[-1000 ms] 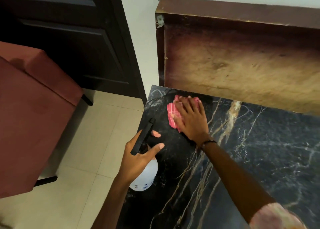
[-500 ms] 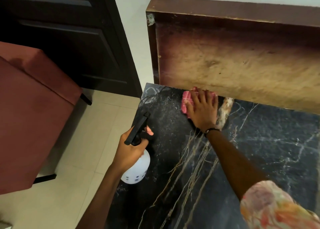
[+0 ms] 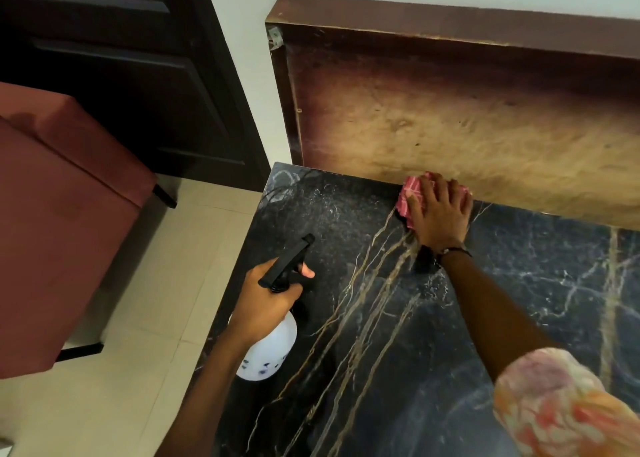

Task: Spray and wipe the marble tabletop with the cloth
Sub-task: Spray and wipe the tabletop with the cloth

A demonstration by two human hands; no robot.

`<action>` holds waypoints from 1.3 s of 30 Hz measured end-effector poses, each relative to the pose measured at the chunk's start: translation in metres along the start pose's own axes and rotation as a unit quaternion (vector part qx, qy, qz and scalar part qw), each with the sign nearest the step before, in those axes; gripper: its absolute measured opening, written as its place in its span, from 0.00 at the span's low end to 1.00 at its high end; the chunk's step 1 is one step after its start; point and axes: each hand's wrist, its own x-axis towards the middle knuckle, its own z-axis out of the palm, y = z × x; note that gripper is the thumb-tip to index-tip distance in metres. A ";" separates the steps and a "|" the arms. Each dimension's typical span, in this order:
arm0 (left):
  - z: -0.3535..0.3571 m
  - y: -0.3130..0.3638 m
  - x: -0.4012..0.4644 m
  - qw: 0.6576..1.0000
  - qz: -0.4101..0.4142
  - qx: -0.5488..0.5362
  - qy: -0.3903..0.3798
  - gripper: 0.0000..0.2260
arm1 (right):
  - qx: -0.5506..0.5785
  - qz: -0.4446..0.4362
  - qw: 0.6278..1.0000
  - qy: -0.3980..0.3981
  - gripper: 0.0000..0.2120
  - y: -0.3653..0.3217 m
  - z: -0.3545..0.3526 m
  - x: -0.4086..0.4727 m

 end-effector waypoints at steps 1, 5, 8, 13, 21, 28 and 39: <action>0.002 0.001 -0.001 1.000 -0.007 -0.002 -0.004 0.12 | -0.007 -0.007 1.000 0.000 0.33 -0.011 0.002 0.000; 0.013 0.006 -0.004 1.000 -0.023 -0.009 -0.009 0.11 | -0.036 -0.152 0.988 -0.001 0.29 -0.024 0.011 -0.047; 0.018 0.006 -0.007 0.997 -0.061 -0.053 -0.002 0.11 | -0.039 -0.211 0.977 -0.006 0.30 0.013 0.008 -0.090; 0.022 0.007 -0.021 0.993 -0.087 -0.075 -0.012 0.11 | -0.028 -0.069 0.997 0.010 0.30 0.066 -0.003 -0.081; 0.026 0.000 -0.049 0.992 -0.099 -0.074 -0.003 0.12 | -0.039 -0.104 0.994 -0.004 0.28 -0.026 0.013 -0.086; 0.028 -0.007 -0.076 0.991 -0.120 -0.064 0.010 0.11 | -0.044 -0.200 0.979 -0.020 0.29 0.025 0.010 -0.183; 0.026 -0.014 -0.111 0.985 -0.144 -0.091 0.036 0.11 | -0.040 -0.151 0.988 -0.018 0.29 -0.063 0.016 -0.139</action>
